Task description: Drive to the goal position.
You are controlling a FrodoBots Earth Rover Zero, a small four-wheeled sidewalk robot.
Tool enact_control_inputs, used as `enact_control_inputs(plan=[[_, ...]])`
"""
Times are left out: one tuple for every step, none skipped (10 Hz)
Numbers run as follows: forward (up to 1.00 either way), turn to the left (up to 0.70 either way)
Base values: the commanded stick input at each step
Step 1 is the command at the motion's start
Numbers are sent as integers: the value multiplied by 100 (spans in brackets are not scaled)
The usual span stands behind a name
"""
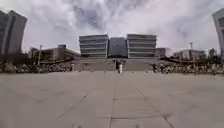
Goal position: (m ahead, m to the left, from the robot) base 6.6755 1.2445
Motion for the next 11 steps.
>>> enact_control_inputs(plan=[[70, 0], [70, 0], [70, 0], [70, 0], [70, 0], [70, 0], [70, 0], [70, 0], [70, 0], [70, 0], [70, 0]])
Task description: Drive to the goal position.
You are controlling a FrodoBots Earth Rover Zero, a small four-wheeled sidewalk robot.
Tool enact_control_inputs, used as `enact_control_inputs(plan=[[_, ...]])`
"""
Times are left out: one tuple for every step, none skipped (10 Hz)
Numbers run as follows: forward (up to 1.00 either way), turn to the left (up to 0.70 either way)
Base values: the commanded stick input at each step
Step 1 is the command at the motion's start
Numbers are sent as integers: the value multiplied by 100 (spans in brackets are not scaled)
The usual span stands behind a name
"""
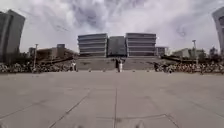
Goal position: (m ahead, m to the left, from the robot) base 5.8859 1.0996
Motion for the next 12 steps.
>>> enact_control_inputs(plan=[[70, 0], [70, 0], [70, 0], [70, 0], [70, 0], [70, 0], [65, 0], [64, 0], [64, 0], [64, 0], [64, 0], [63, 0]])
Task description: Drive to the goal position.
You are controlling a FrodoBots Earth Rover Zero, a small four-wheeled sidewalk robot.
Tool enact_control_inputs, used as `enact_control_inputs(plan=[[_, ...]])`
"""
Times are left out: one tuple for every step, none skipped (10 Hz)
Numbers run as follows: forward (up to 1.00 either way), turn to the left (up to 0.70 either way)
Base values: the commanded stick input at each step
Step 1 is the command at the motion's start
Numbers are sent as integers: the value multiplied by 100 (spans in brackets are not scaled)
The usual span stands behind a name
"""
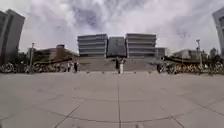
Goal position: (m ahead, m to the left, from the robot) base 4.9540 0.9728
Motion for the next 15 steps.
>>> enact_control_inputs(plan=[[63, 0], [63, 0], [60, 0], [57, 0], [54, 0], [54, 0], [54, 0], [54, 0], [54, 0], [54, 0], [54, 0], [54, 0], [54, 0], [56, 0], [56, 0]])
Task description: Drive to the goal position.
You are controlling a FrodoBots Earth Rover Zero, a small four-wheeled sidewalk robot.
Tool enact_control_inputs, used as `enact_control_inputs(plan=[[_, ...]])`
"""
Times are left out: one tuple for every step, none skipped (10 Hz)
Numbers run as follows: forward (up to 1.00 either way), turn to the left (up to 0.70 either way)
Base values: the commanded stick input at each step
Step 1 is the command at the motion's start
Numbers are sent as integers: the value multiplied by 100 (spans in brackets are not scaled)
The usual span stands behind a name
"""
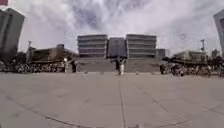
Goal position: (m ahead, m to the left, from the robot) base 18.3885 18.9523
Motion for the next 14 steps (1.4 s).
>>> enact_control_inputs(plan=[[57, 0], [58, 0], [59, 0], [59, 0], [59, 0], [59, 0], [59, 0], [59, 0], [59, 0], [59, 0], [59, 0], [59, 0], [59, 0], [59, 0]])
